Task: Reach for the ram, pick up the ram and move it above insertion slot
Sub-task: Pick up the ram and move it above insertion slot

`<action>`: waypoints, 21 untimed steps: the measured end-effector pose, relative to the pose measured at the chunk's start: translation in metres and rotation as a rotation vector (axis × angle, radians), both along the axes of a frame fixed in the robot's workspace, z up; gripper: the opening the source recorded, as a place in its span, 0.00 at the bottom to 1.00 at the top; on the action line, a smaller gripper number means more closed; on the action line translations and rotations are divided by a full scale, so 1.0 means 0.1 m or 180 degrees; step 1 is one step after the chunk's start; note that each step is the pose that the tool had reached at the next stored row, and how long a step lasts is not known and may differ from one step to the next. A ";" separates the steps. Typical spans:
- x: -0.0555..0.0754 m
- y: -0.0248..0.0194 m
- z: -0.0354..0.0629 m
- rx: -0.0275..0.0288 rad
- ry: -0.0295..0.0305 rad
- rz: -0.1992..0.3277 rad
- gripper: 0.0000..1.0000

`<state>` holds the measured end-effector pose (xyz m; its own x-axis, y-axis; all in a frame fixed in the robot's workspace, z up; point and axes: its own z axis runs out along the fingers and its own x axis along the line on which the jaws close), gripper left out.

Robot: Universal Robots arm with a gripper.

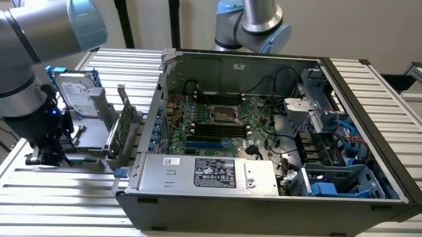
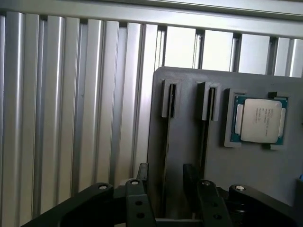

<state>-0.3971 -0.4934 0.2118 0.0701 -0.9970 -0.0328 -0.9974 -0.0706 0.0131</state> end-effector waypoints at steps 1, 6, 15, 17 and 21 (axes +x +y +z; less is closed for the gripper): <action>0.00 0.000 -0.017 0.0000 0.0000 0.0001 0.42; 0.00 0.001 -0.101 0.0003 0.0001 0.0004 0.42; 0.00 0.000 -0.124 0.0011 0.0014 0.0004 0.22; 0.00 0.000 -0.124 0.0011 0.0016 0.0004 0.22; 0.00 0.000 -0.125 0.0011 0.0019 -0.0002 0.13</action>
<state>-0.3971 -0.4934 0.1993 0.0692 -0.9969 -0.0367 -0.9974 -0.0700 0.0187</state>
